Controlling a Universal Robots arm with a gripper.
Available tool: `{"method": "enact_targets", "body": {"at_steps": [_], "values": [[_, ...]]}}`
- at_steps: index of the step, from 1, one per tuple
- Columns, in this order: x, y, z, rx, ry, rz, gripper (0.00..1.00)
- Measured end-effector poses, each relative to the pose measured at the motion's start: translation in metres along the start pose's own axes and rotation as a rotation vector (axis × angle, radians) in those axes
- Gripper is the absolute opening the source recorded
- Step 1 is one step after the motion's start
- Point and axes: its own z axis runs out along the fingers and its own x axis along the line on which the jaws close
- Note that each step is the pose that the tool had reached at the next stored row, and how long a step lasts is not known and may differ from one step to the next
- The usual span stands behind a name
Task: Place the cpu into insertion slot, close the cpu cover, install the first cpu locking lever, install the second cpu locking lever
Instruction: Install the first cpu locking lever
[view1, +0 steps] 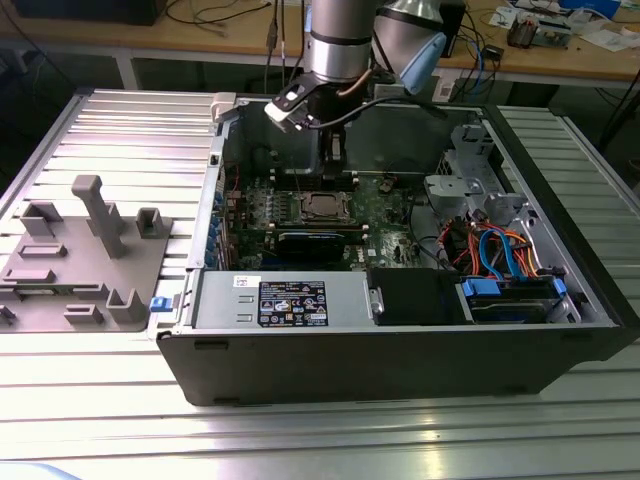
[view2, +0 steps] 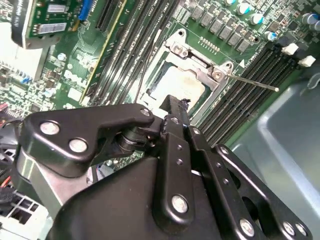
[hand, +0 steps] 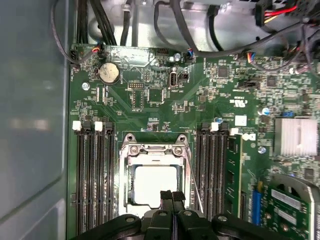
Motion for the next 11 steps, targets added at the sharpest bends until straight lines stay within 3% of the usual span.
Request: {"method": "enact_targets", "body": {"at_steps": [4, 9, 10, 11], "values": [[-0.0011, 0.0, -0.0107, -0.005, -0.0084, 0.001, 0.11], [-0.0013, -0.0001, -0.0126, -0.0089, -0.0094, 0.001, 0.11], [-0.0014, -0.0002, -0.0128, -0.0089, -0.0061, 0.001, 0.11], [-0.0017, -0.0001, -0.0127, -0.0097, 0.0263, 0.001, 0.11]]}}
